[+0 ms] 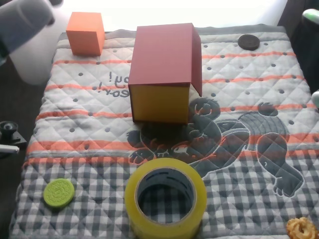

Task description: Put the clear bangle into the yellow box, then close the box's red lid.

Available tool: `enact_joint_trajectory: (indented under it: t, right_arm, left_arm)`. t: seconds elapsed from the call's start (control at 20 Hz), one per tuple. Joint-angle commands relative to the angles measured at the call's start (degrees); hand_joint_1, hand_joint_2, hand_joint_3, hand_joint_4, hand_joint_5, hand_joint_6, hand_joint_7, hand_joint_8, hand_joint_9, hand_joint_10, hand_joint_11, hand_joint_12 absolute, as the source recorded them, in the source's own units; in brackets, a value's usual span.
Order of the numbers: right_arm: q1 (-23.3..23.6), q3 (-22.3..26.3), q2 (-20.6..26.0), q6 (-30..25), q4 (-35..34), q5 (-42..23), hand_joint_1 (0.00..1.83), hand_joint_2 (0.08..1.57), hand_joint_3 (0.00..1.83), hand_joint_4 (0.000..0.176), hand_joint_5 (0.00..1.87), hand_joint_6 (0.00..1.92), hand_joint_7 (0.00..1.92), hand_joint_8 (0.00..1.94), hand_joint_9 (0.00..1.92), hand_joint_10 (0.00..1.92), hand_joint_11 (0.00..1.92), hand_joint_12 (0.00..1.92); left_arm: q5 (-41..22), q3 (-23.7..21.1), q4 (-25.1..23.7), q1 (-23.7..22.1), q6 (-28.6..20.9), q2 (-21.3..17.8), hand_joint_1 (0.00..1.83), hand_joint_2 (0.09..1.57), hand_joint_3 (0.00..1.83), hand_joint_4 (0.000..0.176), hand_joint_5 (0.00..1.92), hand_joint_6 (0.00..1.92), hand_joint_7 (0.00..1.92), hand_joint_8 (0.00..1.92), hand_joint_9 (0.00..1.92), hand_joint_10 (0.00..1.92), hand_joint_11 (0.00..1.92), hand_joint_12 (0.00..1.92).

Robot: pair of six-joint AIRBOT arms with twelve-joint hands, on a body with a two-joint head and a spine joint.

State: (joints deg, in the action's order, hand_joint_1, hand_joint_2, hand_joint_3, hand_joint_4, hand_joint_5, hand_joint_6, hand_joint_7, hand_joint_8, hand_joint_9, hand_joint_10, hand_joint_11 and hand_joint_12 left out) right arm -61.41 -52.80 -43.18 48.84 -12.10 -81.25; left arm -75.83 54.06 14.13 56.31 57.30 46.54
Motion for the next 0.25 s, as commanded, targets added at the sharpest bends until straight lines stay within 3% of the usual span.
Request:
enact_joint_trajectory:
  t: [0.0, 0.05, 0.1, 0.15, 0.2]
  right_arm:
    - [0.2, 0.3, 0.6, -0.2, -0.4, -8.5, 0.57, 1.20, 0.00, 0.040, 0.19, 0.00, 0.30, 0.00, 0.34, 0.00, 0.00, 0.89]
    - [0.1, 0.5, 0.7, -0.2, -0.1, -9.2, 0.57, 1.20, 0.00, 0.040, 0.19, 0.00, 0.30, 0.00, 0.34, 0.00, 0.00, 0.89]
    - [0.0, 0.6, 0.8, -0.2, 0.3, -10.4, 0.52, 1.14, 0.00, 0.016, 0.22, 0.01, 0.34, 0.01, 0.37, 0.01, 0.00, 0.96]
    - [-0.1, 0.8, 0.9, -0.2, 0.5, -11.5, 0.37, 1.14, 0.00, 0.000, 0.21, 0.00, 0.37, 0.01, 0.39, 0.01, 0.00, 1.04]
    - [-0.1, 1.1, 1.0, 0.1, 1.0, -12.7, 0.30, 1.14, 0.00, 0.000, 0.20, 0.00, 0.40, 0.01, 0.42, 0.02, 0.00, 1.13]
  left_arm:
    - [-10.7, 0.8, 0.8, 0.0, -3.6, 0.3, 0.42, 1.12, 0.00, 0.144, 0.00, 0.00, 0.06, 0.00, 0.00, 0.01, 0.00, 0.02]
    - [-12.8, 1.1, 0.7, 0.7, -6.1, 0.3, 0.42, 1.12, 0.00, 0.144, 0.00, 0.00, 0.06, 0.00, 0.00, 0.01, 0.00, 0.02]
    - [-15.2, 1.1, 0.7, 1.6, -7.6, 0.2, 0.48, 1.02, 0.00, 0.130, 0.00, 0.00, 0.00, 0.00, 0.00, 0.00, 0.00, 0.00]
    - [-17.7, 1.0, 0.7, 2.5, -9.0, 0.0, 0.53, 0.99, 0.00, 0.150, 0.00, 0.00, 0.00, 0.00, 0.00, 0.00, 0.00, 0.00]
    - [-19.9, 1.0, 0.7, 3.4, -10.5, -0.1, 0.55, 0.97, 0.00, 0.171, 0.00, 0.00, 0.00, 0.00, 0.00, 0.00, 0.00, 0.00]
